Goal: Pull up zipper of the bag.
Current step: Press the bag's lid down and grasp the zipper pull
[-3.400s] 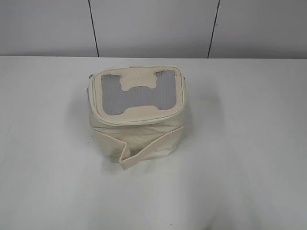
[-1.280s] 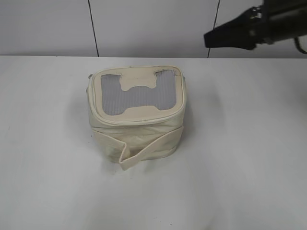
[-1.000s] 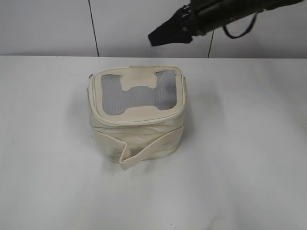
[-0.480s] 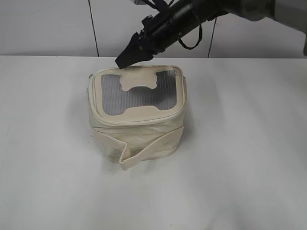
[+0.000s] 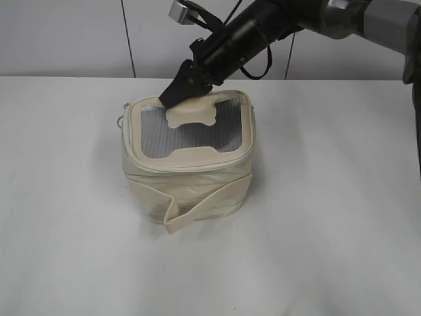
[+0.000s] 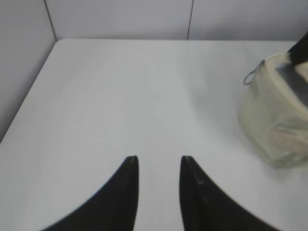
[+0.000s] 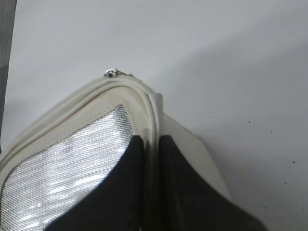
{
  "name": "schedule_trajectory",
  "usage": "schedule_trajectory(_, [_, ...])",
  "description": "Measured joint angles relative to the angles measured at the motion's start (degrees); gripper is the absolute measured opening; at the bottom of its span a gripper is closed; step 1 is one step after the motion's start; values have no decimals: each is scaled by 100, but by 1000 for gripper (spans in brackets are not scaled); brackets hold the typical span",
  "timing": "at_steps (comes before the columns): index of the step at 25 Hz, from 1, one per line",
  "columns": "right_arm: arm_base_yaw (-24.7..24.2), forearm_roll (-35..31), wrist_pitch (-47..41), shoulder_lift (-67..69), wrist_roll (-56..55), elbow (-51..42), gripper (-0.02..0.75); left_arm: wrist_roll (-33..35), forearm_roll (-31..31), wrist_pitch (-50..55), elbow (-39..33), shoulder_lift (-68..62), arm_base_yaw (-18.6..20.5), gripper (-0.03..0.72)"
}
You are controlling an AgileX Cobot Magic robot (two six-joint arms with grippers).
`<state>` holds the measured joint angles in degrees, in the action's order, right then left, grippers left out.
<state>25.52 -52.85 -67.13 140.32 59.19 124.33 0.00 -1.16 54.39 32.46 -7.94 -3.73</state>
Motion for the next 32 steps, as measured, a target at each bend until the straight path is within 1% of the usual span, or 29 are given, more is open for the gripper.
schedule_trajectory(3, [0, 13, -25, 0, -18, 0, 52, 94, -686, -1132, 143, -767, -191, 231])
schedule_trajectory(4, [0, 13, -23, 0, -22, 0, 52, 227, -1054, -1585, 149, -1018, -298, 231])
schedule_trajectory(6, [0, 13, -23, 0, -35, 0, 52, 725, -1938, -2324, 168, -1697, -647, 224])
schedule_trajectory(8, [0, 13, -26, 0, -47, 0, 52, 1373, -2620, -2909, 193, -2363, -1007, 204])
schedule_trajectory(10, [0, 13, -31, 0, -53, 6, 52, 1774, -2934, -3299, 262, -3083, -1294, 190])
schedule_trajectory(13, [0, 15, -49, 0, -76, 6, 52, 2332, -3199, -3419, 513, -4127, -1339, 186])
schedule_trajectory(15, [0, 15, -57, 0, -83, 6, 52, 2861, -3556, -3358, 777, -4542, -1245, 184])
schedule_trajectory(17, [0, 19, -64, 0, -106, 6, 49, 3638, -4251, -3075, 1127, -4941, -1051, 178])
schedule_trajectory(19, [0, 19, -64, 0, -112, 6, 49, 4776, -5305, -2453, 1493, -5358, -710, 171])
schedule_trajectory(20, [0, 19, -64, 0, -128, 6, 49, 5333, -5832, -1961, 1667, -5614, -441, 169])
schedule_trajectory(21, [0, 19, -65, 0, -140, 6, 49, 5775, -6228, -1444, 1814, -5891, -132, 168])
schedule_trajectory(22, [0, 19, -71, 0, -147, 6, 49, 6245, -6574, -1012, 1934, -6123, 144, 169])
schedule_trajectory(23, [0, 24, -77, 0, -147, 6, 49, 6640, -6779, -769, 2015, -6402, 455, 172])
schedule_trajectory(25, [0, 21, -89, 0, -149, 6, 49, 7432, -6930, -655, 2116, -6893, 913, 198])
schedule_trajectory(27, [0, 26, -94, 0, -153, 6, 49, 8397, -6962, -743, 2136, -7408, 1083, 278])
schedule_trajectory(30, [0, 26, -94, 0, -160, 6, 49, 9547, -7002, -766, 2141, -8117, 1050, 424])
schedule_trajectory(32, [0, 26, -94, 0, -162, 6, 49, 10014, -7010, -787, 2141, -8546, 916, 479])
